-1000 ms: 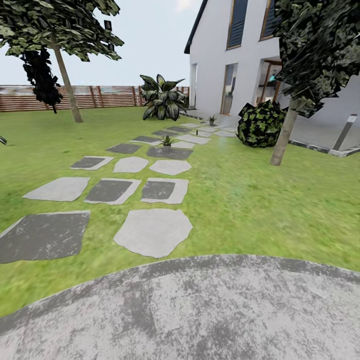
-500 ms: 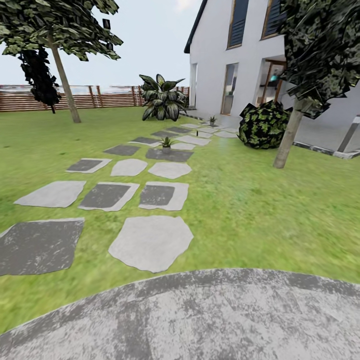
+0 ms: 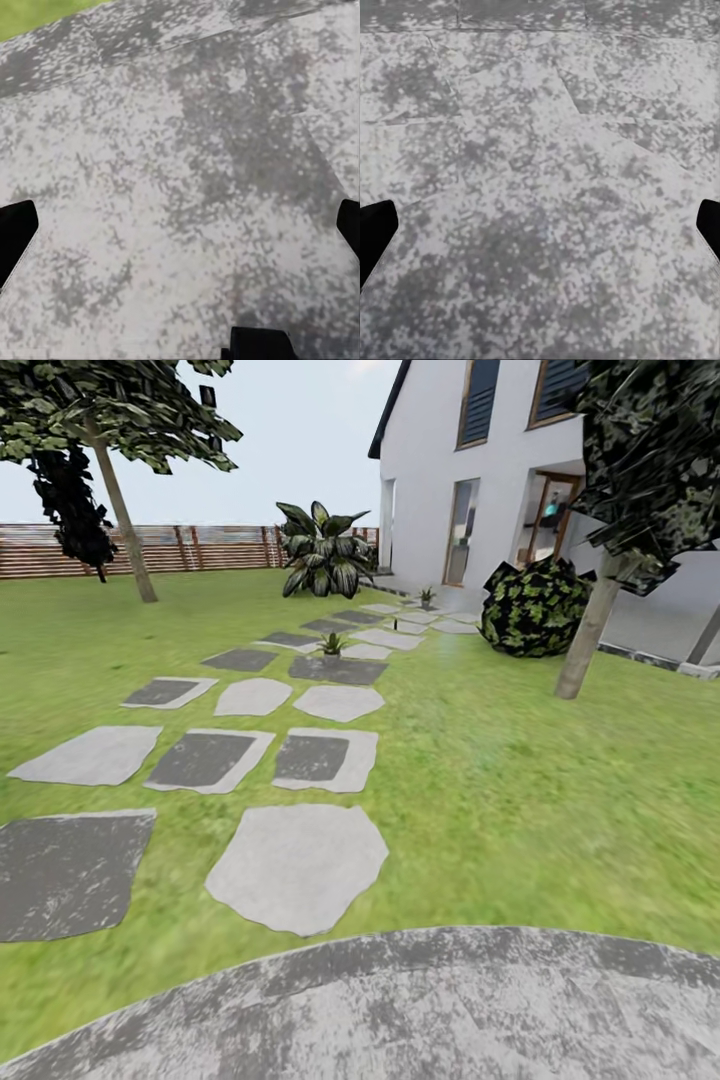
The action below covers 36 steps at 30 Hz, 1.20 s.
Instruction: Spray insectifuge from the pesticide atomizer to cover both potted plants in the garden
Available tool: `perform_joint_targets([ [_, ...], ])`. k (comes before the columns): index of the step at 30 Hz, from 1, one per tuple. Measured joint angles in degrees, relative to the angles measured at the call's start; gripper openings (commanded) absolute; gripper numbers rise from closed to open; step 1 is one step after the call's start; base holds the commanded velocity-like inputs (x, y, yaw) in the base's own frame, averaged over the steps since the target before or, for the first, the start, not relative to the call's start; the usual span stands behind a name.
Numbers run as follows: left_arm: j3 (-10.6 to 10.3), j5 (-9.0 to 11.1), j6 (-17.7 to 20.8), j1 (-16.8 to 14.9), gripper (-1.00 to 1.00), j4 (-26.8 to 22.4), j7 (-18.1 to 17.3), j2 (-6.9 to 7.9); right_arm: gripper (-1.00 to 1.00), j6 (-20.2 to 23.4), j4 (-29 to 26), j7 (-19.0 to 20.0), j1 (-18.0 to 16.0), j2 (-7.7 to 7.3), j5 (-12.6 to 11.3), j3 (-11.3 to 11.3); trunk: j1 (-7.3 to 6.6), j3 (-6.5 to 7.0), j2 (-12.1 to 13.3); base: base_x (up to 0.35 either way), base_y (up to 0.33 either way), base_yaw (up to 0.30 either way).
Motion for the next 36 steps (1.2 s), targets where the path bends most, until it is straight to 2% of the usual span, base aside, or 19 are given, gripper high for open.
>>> perform_joint_targets([
  [36,0.00,-0.01,0.09,0.00,1.00,0.00,0.00,0.09,1.00,-0.05,-0.05,0.00,0.00,0.00,0.00,0.00,0.00,0.51,0.00,0.333,0.000,0.000],
])
